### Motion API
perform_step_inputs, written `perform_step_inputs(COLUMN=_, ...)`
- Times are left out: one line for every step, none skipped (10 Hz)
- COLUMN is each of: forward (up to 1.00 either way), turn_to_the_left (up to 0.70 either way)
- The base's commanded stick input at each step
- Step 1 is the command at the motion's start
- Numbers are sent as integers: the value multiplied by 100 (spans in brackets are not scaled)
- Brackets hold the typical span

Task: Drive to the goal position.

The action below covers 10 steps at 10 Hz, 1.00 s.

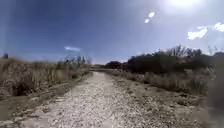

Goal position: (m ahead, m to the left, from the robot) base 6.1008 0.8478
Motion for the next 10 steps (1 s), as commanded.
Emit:
perform_step_inputs(forward=70, turn_to_the_left=0)
perform_step_inputs(forward=70, turn_to_the_left=0)
perform_step_inputs(forward=70, turn_to_the_left=0)
perform_step_inputs(forward=70, turn_to_the_left=0)
perform_step_inputs(forward=70, turn_to_the_left=0)
perform_step_inputs(forward=70, turn_to_the_left=0)
perform_step_inputs(forward=70, turn_to_the_left=0)
perform_step_inputs(forward=70, turn_to_the_left=0)
perform_step_inputs(forward=70, turn_to_the_left=0)
perform_step_inputs(forward=70, turn_to_the_left=0)
